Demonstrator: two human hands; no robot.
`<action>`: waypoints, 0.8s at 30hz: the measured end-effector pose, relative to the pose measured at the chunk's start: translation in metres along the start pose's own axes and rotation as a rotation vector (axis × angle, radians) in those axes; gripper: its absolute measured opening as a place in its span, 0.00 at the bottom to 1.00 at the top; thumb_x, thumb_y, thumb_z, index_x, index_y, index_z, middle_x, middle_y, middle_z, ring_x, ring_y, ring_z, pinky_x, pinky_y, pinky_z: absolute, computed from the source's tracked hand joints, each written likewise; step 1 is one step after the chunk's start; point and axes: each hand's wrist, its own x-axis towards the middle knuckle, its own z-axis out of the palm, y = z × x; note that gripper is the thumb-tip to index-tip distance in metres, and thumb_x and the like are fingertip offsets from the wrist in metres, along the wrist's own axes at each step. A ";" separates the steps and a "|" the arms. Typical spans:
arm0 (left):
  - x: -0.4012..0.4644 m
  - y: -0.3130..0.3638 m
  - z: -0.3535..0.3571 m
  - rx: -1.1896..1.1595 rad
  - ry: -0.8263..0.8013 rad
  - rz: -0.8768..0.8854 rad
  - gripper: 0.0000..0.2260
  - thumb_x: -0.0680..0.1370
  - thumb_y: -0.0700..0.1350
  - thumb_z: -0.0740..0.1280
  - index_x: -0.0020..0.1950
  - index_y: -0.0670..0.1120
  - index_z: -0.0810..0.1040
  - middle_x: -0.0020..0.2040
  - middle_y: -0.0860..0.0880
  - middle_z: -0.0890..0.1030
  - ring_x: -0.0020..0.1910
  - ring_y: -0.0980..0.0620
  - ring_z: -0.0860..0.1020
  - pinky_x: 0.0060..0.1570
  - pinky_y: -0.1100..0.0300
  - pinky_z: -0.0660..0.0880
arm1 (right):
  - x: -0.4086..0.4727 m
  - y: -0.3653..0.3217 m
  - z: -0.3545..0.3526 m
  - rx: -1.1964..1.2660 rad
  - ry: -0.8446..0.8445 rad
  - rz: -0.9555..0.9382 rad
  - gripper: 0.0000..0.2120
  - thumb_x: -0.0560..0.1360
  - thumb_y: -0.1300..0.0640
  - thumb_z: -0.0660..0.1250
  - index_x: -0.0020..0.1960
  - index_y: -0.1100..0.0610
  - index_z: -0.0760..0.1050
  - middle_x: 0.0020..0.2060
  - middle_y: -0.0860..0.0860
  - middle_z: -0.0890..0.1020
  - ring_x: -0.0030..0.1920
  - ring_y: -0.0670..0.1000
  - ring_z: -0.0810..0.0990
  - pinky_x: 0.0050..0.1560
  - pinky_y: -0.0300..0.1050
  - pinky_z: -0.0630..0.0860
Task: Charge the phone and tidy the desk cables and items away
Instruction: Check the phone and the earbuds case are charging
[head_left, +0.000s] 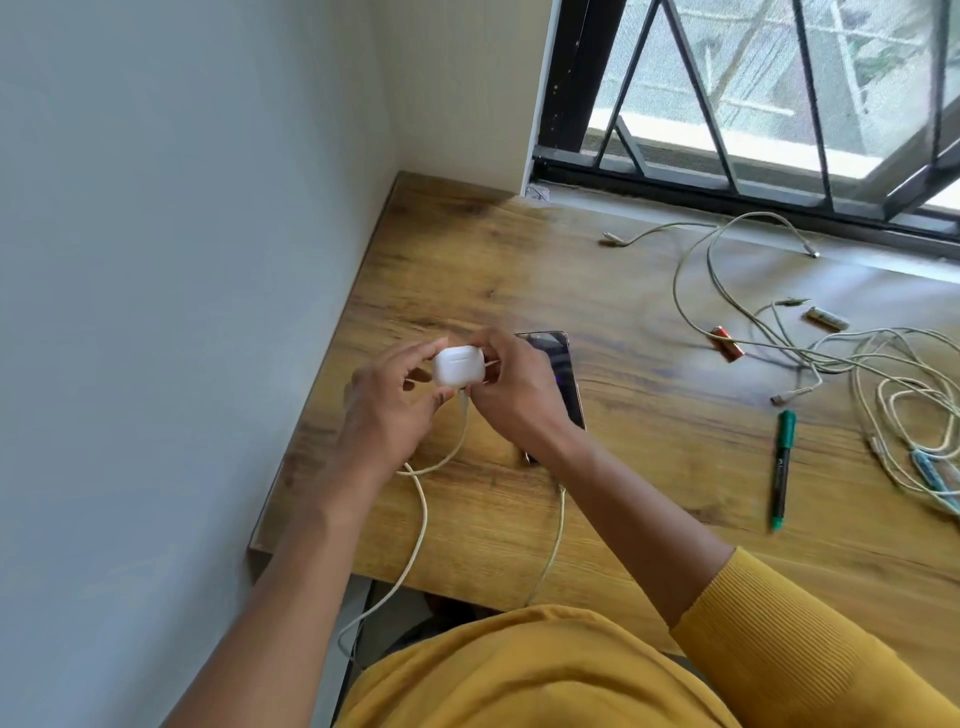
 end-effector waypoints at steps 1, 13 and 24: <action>-0.001 -0.003 0.000 0.042 -0.005 -0.008 0.27 0.73 0.40 0.82 0.70 0.54 0.82 0.64 0.58 0.83 0.51 0.59 0.83 0.56 0.52 0.82 | 0.000 0.002 0.004 -0.035 0.004 -0.016 0.17 0.68 0.66 0.73 0.56 0.55 0.82 0.48 0.50 0.85 0.49 0.54 0.82 0.50 0.56 0.81; -0.003 -0.026 0.005 0.355 -0.105 -0.057 0.25 0.74 0.48 0.81 0.70 0.54 0.82 0.65 0.54 0.82 0.65 0.48 0.77 0.65 0.47 0.73 | -0.008 0.013 0.029 -0.317 -0.070 0.006 0.19 0.74 0.64 0.72 0.65 0.60 0.80 0.58 0.57 0.77 0.57 0.58 0.77 0.50 0.41 0.67; 0.004 -0.021 -0.002 0.354 -0.194 -0.095 0.29 0.76 0.46 0.78 0.76 0.52 0.76 0.72 0.52 0.78 0.71 0.48 0.73 0.72 0.50 0.69 | -0.014 0.010 0.033 -0.304 0.008 0.016 0.15 0.75 0.62 0.71 0.62 0.61 0.80 0.56 0.56 0.79 0.54 0.58 0.78 0.53 0.49 0.75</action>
